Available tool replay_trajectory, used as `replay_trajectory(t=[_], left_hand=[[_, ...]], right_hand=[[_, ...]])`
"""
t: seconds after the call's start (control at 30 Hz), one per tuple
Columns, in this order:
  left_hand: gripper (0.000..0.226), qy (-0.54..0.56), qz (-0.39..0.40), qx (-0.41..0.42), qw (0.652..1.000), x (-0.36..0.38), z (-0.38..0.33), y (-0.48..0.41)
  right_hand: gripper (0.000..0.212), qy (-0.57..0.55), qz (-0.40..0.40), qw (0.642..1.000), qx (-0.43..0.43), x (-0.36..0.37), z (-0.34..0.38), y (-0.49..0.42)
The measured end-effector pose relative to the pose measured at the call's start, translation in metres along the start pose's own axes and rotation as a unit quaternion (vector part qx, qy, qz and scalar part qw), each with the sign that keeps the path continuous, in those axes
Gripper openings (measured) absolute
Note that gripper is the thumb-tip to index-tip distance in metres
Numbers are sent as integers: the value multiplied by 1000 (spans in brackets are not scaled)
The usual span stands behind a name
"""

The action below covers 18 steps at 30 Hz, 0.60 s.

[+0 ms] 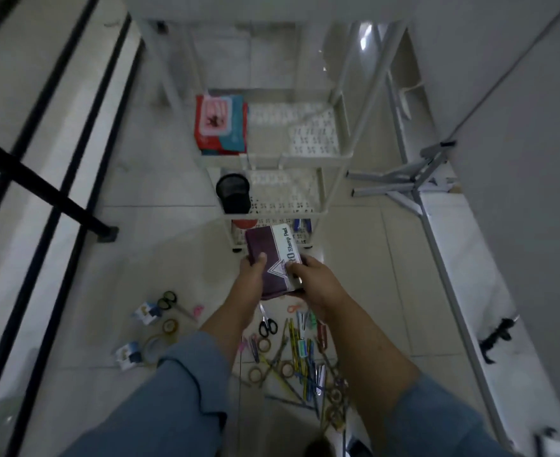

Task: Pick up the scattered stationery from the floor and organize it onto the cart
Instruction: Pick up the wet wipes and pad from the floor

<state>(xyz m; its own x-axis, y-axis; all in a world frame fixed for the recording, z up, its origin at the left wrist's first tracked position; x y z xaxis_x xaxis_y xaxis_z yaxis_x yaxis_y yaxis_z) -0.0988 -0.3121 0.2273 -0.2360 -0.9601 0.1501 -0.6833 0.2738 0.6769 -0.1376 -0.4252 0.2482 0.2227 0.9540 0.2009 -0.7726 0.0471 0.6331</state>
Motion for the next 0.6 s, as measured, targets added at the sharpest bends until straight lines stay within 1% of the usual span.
replay_trajectory(t=[0.1,0.17,0.23,0.27,0.37,0.4,0.43,0.53,0.6], left_hand=[[43,-4,8,25,1000,2,-40,14],[45,-39,6,52,998,4,-64,16],[46,-74,3,98,992,4,-89,13],[45,-79,-27,130,988,0,-102,10],[51,-87,-175,172,966,-30,-140,3],[56,-103,-204,191,954,-42,-151,-1],[61,-123,-215,212,945,-53,-161,-9],[70,-174,-202,255,930,-77,-189,-31],[69,-191,-172,264,930,-87,-202,-49]], right_hand=[[30,4,-12,1000,-16,9,29,12],[25,-13,-19,999,-45,14,48,15],[26,-35,-43,996,-71,16,67,11],[28,-45,-56,994,-79,17,77,9],[35,-54,-116,987,-102,11,109,-13],[39,-50,-132,984,-107,10,122,-22],[43,-51,-145,981,-118,9,134,-33],[46,-44,-165,974,-147,11,175,-63],[41,-22,-176,971,-159,16,199,-84]])
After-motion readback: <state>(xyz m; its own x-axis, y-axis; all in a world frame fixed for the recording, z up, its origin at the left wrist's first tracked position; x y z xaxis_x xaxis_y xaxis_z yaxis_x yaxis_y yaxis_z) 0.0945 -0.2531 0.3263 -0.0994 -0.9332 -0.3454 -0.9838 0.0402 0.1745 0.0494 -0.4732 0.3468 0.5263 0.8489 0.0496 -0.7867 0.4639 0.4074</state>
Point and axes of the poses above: each hand's wrist, its own y-axis away from the middle knuckle, its own x-axis out of the palm, z = x × y, the point moved 3 cm from there along -y, towards the middle knuckle, and after that the axes turned 7 degrees about z, right-handed, at the moved point
